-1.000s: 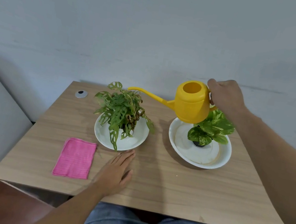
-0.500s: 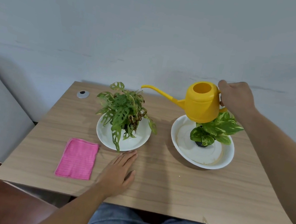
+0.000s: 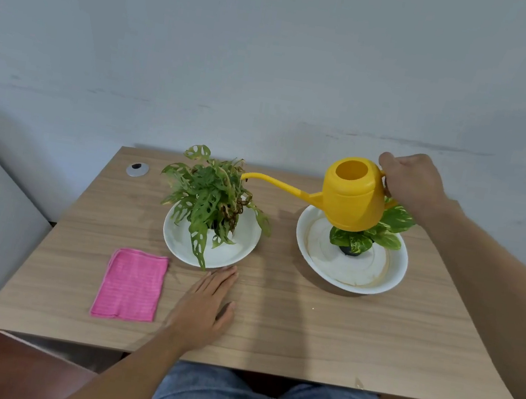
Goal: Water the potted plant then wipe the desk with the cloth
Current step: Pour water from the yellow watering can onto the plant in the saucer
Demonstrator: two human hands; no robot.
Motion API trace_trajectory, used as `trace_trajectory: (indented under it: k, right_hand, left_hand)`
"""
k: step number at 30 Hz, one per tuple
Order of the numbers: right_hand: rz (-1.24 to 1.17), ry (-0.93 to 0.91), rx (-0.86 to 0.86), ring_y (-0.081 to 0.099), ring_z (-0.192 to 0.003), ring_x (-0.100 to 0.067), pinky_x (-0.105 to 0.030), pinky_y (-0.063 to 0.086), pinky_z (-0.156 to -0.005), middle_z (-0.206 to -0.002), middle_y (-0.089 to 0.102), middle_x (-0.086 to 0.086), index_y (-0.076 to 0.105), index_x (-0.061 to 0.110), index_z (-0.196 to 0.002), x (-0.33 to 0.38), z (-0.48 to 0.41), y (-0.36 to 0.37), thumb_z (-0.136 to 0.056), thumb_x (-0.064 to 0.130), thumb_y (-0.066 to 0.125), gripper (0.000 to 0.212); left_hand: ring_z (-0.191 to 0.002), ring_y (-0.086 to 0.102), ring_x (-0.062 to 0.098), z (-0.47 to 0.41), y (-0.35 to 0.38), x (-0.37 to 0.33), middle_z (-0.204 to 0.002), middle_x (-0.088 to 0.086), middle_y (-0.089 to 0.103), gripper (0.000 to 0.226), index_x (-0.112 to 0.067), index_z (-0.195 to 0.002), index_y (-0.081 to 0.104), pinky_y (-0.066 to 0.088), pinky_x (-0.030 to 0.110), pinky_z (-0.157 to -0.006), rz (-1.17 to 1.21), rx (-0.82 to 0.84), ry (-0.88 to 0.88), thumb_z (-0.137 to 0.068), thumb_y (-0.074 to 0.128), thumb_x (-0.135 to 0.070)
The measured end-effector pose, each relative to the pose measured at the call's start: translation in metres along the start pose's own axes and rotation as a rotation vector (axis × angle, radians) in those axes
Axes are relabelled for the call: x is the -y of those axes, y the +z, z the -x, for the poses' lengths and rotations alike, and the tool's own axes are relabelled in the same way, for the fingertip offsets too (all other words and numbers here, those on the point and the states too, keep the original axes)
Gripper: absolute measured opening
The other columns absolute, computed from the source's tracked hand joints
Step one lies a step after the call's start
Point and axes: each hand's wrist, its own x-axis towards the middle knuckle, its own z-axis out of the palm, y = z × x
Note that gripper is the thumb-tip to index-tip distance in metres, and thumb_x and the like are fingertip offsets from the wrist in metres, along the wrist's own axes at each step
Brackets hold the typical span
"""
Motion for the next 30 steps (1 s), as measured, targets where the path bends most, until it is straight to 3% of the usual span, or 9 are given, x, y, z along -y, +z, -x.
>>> trace_trajectory:
  k: [2,10,18,22,26,30]
  right_hand:
    - [-0.002,-0.001,-0.015,0.043,-0.071,-0.029,-0.038,0.037,-0.068,-0.074,0.05,-0.022,0.051,-0.004,-0.07,0.001,-0.002,0.002,-0.098,0.034,0.054,0.047]
    - [-0.035,-0.054,0.022,0.045,-0.07,-0.027,-0.036,0.037,-0.068,-0.075,0.052,-0.019,0.058,0.007,-0.072,0.027,-0.001,0.023,-0.1,0.035,0.054,0.04]
    - [-0.059,-0.043,0.072,0.045,-0.068,-0.026,-0.037,0.038,-0.068,-0.072,0.051,-0.019,0.055,0.006,-0.068,0.02,0.008,0.03,-0.099,0.033,0.056,0.041]
    - [-0.061,0.007,0.042,0.043,-0.069,-0.026,-0.037,0.035,-0.065,-0.073,0.049,-0.019,0.055,0.007,-0.07,0.003,0.012,0.015,-0.098,0.036,0.057,0.04]
    - [-0.097,0.071,-0.024,0.039,-0.064,-0.026,-0.038,0.034,-0.067,-0.065,0.043,-0.012,0.044,0.012,-0.064,-0.022,0.019,-0.005,-0.099,0.035,0.059,0.044]
    - [-0.147,0.151,-0.073,0.048,-0.07,-0.029,-0.049,0.043,-0.067,-0.07,0.05,-0.027,0.056,0.001,-0.071,-0.053,0.031,-0.03,-0.091,0.043,0.061,0.047]
  left_hand:
    - [-0.173,0.012,0.006,0.0,-0.001,-0.001,-0.187,-0.009,0.021,0.072,-0.021,-0.179,0.026,0.013,0.04,-0.142,0.008,0.001,0.001,-0.114,0.037,-0.05]
    - [-0.173,0.01,0.005,0.001,-0.001,-0.001,-0.187,-0.008,0.02,0.071,-0.02,-0.179,0.026,0.01,0.037,-0.142,-0.008,0.001,0.002,-0.115,0.038,-0.05]
    - [-0.172,0.012,0.005,0.001,-0.001,-0.002,-0.186,-0.007,0.022,0.071,-0.019,-0.178,0.027,0.006,0.034,-0.142,-0.015,-0.007,0.001,-0.115,0.038,-0.049]
    - [-0.173,0.014,0.007,0.001,-0.001,-0.002,-0.186,-0.008,0.021,0.072,-0.02,-0.179,0.026,0.013,0.039,-0.142,-0.003,-0.001,0.003,-0.114,0.037,-0.05]
    - [-0.172,0.018,0.01,0.001,0.0,-0.004,-0.186,-0.005,0.024,0.072,-0.018,-0.178,0.028,0.006,0.032,-0.141,-0.036,-0.027,0.007,-0.114,0.039,-0.047]
    - [-0.169,0.031,0.019,-0.002,0.005,-0.006,-0.182,0.004,0.035,0.071,-0.011,-0.174,0.036,0.017,0.039,-0.141,-0.077,-0.056,0.02,-0.111,0.043,-0.042]
